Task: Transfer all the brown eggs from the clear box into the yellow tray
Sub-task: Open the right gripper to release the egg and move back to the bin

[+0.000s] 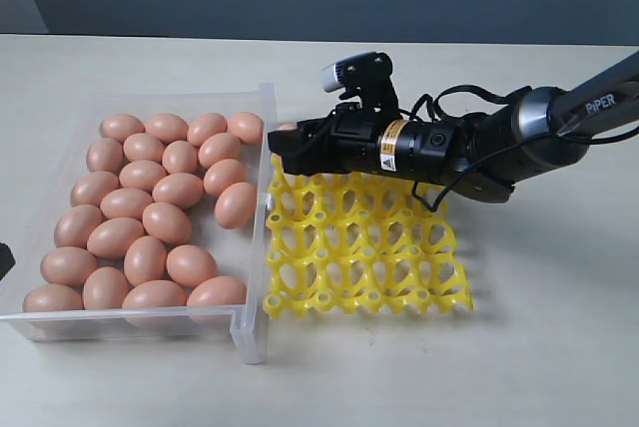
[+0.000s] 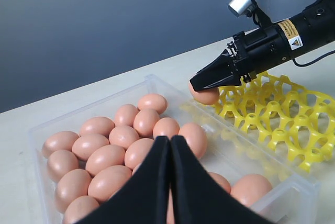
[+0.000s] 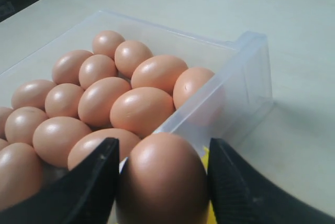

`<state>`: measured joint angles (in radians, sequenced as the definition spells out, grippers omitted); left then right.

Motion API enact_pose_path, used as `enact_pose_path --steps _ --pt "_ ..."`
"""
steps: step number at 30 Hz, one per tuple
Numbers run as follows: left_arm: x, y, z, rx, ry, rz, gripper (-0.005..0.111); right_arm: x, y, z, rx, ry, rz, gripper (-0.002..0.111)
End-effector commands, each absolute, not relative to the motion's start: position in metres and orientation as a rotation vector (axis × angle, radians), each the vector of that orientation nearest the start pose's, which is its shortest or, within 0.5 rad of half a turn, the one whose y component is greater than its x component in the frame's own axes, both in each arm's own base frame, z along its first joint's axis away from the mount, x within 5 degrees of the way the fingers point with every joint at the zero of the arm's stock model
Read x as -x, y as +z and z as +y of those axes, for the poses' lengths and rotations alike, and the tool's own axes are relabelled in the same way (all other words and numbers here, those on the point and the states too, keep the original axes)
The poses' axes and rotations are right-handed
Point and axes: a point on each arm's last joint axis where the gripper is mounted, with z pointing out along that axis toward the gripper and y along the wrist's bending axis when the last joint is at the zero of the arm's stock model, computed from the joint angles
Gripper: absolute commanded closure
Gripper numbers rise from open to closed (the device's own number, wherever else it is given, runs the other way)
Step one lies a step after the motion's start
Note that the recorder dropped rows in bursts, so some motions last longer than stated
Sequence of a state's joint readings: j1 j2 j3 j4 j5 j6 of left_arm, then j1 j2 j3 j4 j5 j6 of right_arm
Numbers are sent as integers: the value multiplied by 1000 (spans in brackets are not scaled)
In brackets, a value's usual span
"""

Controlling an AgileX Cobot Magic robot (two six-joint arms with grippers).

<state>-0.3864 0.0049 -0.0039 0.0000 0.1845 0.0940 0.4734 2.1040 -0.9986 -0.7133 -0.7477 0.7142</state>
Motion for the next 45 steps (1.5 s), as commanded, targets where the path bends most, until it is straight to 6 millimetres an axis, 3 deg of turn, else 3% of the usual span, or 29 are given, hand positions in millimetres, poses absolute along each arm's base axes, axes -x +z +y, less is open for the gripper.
enact_pose_path --steps 1,8,12,19,27,29,32,36,38,39,41,45 --pt "-52 197 -21 -398 -229 1620 106 -341 112 219 630 835 1942 60" --pt "-52 197 -21 -398 -229 1620 106 -341 109 217 642 805 1973 60" --pt "-52 197 -21 -398 -229 1620 106 -340 108 217 657 800 1977 45" --pt "-52 197 -21 -398 -229 1620 106 -341 110 217 654 801 1971 43" --pt "-52 197 -21 -398 -229 1620 106 -334 185 206 655 652 1952 43" --pt "-52 197 -21 -395 -233 1624 106 -315 194 225 728 779 1953 45" --pt "-52 197 -22 -395 -234 1622 106 -294 193 249 887 782 1932 49" --pt "-52 197 -22 -395 -234 1622 106 -279 191 279 1075 528 1940 49" --pt "-52 197 -22 -395 -234 1622 106 -265 193 302 1269 465 1825 49" --pt "-52 197 -22 -395 -234 1622 106 -262 193 311 1360 355 1763 49" --pt "-52 197 -22 -395 -234 1622 106 -265 184 316 1413 159 1738 49" --pt "-52 197 -22 -395 -234 1622 106 -273 157 313 1533 -49 1710 50"
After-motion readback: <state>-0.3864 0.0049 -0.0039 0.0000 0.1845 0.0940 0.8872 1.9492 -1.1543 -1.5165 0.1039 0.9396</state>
